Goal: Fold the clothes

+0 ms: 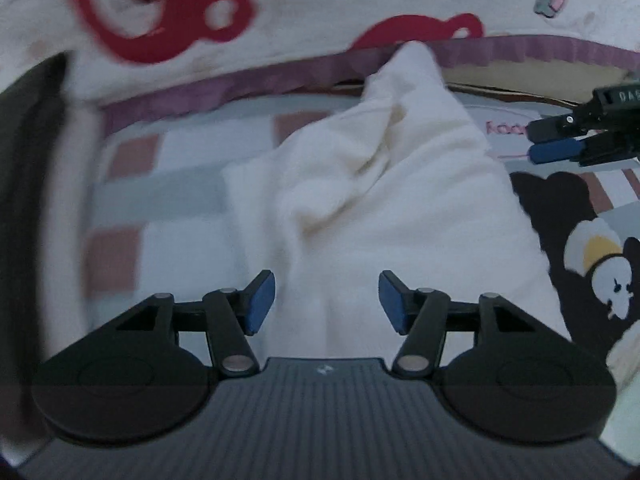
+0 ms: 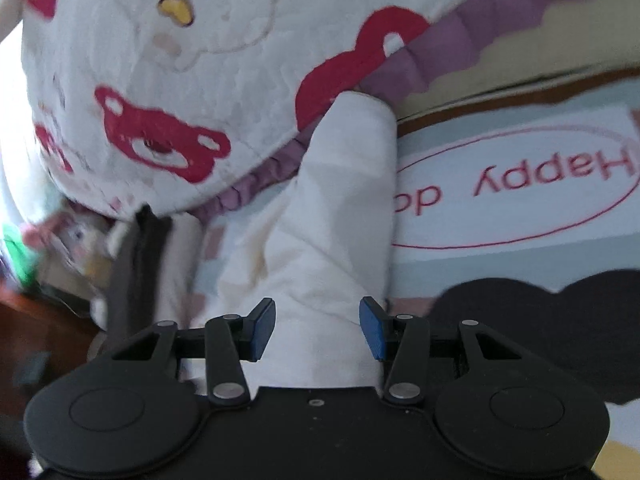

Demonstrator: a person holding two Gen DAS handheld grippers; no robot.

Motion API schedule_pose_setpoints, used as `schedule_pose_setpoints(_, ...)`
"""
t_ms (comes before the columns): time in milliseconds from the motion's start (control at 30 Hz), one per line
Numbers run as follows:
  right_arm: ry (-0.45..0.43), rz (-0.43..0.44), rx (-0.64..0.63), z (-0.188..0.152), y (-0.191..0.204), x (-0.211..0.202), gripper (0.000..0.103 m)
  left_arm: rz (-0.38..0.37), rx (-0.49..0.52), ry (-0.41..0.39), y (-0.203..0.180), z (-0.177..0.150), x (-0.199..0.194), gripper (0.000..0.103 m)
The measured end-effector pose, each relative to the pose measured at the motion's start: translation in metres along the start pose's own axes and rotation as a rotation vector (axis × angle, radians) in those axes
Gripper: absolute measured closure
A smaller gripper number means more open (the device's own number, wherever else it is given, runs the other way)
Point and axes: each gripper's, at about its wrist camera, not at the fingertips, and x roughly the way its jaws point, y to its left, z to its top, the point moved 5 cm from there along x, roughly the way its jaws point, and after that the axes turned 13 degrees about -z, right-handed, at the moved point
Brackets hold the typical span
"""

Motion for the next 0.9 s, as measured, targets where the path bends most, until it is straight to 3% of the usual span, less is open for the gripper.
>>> schedule_pose_setpoints(67, 0.016, -0.006, 0.011, 0.006, -0.001, 0.01, 0.051, 0.053, -0.006, 0.015, 0.018, 0.011, 0.022, 0.037)
schedule_pose_setpoints(167, 0.035, -0.022, 0.012, 0.015, -0.004, 0.027, 0.051, 0.074, -0.045, -0.005, 0.05, 0.02, 0.04, 0.037)
schedule_pose_setpoints(233, 0.044, -0.017, 0.01, 0.021, -0.006, 0.038, 0.051, 0.047, -0.168, -0.041, 0.075, 0.023, 0.042, 0.049)
schedule_pose_setpoints(333, 0.054, -0.018, -0.004, 0.029, -0.007, 0.055, 0.051, 0.021, -0.363, -0.115, 0.104, 0.021, 0.031, 0.056)
schedule_pose_setpoints(400, 0.055, -0.01, -0.002, 0.035, -0.009, 0.064, 0.051, 0.091, -0.418, -0.171, 0.119, 0.016, 0.017, 0.068)
schedule_pose_setpoints(467, 0.05, -0.009, 0.013, 0.041, -0.01, 0.072, 0.046, 0.165, -0.465, -0.227, 0.133, 0.01, 0.003, 0.068)
schedule_pose_setpoints(567, 0.035, -0.016, 0.028, 0.05, -0.012, 0.082, 0.041, -0.062, -0.547, -0.221, 0.143, 0.006, -0.002, 0.061)
schedule_pose_setpoints(633, 0.029, -0.019, 0.028, 0.054, -0.012, 0.088, 0.036, -0.148, -0.558, -0.157, 0.142, 0.005, 0.005, 0.054)
schedule_pose_setpoints(767, 0.02, -0.025, 0.018, 0.061, -0.008, 0.103, 0.03, -0.18, -0.552, -0.057, 0.141, 0.012, 0.027, 0.043)
schedule_pose_setpoints(900, -0.021, -0.002, 0.003, 0.068, 0.003, 0.116, 0.024, -0.225, -0.626, -0.09, 0.147, 0.024, 0.041, 0.033)
